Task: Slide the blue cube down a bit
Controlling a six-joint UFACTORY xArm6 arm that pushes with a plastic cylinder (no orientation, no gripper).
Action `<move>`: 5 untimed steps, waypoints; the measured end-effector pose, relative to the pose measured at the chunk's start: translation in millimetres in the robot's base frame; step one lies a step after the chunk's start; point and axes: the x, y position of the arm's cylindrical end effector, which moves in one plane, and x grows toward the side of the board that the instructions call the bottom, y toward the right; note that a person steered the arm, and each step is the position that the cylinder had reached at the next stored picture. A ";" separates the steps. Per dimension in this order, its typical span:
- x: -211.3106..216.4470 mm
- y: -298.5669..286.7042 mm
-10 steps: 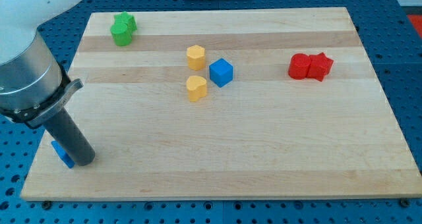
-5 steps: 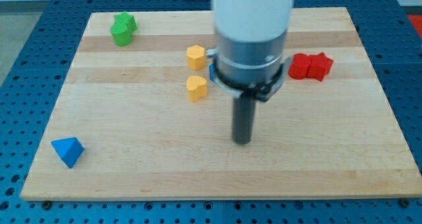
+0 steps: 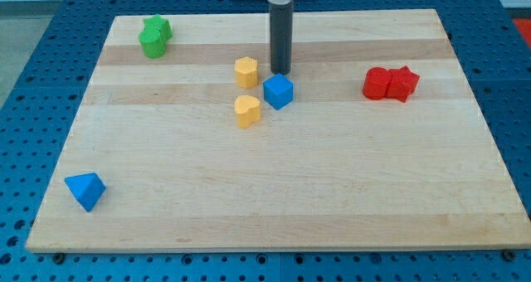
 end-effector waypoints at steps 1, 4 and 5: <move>20.0 -3.3; 112.7 4.9; 128.2 4.9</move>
